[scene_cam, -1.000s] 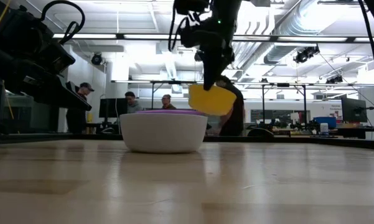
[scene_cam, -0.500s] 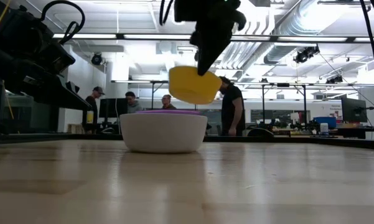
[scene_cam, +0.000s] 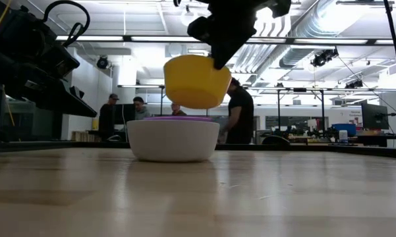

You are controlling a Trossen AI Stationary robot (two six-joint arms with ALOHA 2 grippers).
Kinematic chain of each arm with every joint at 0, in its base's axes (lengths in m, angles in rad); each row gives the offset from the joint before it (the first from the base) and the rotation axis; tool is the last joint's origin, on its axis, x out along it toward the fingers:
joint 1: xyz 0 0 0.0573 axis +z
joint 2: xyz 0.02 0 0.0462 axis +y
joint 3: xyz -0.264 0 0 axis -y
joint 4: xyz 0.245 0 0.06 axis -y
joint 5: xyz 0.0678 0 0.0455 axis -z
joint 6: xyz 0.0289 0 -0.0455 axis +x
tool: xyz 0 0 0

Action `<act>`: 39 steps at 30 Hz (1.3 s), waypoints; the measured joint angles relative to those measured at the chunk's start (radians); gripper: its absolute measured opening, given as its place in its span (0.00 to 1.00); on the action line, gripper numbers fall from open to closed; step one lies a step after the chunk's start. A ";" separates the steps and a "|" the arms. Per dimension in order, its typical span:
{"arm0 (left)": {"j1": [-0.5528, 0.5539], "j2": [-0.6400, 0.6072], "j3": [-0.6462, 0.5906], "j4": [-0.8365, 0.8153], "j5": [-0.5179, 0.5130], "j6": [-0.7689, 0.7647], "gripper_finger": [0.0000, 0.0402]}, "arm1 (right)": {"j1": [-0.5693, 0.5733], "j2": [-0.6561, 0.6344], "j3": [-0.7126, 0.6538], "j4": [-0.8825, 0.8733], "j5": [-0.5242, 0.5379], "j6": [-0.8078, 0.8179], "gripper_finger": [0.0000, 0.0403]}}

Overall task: Nest bowls inside each other
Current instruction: Stack the yellow bowl on the purple bowl

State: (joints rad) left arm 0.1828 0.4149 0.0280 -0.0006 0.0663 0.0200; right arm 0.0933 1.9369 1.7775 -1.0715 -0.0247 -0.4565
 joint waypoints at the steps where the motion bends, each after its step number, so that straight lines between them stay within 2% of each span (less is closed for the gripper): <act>1: 0.000 0.000 0.000 0.000 0.000 0.000 0.17 | 0.000 0.000 0.000 -0.001 -0.010 -0.015 0.01; 12: 0.000 0.000 0.000 0.000 0.000 0.000 0.17 | -0.019 0.000 0.000 0.077 -0.113 -0.174 0.01; 24: 0.000 0.000 0.000 0.000 0.000 0.000 0.17 | -0.058 0.028 0.004 0.039 -0.120 -0.255 0.01; 28: 0.000 0.000 0.000 0.000 0.000 0.000 0.17 | -0.047 0.059 0.051 0.007 -0.085 -0.300 0.01; 34: 0.000 0.000 0.000 0.001 0.001 0.000 0.17 | -0.046 0.122 0.146 -0.076 -0.091 -0.321 0.01; 39: 0.000 0.000 0.000 0.000 0.001 0.000 0.17 | -0.049 0.134 0.155 -0.085 -0.109 -0.341 0.01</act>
State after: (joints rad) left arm 0.1828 0.4149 0.0278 -0.0002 0.0673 0.0203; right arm 0.0448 2.0708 1.9327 -1.1561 -0.1341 -0.7975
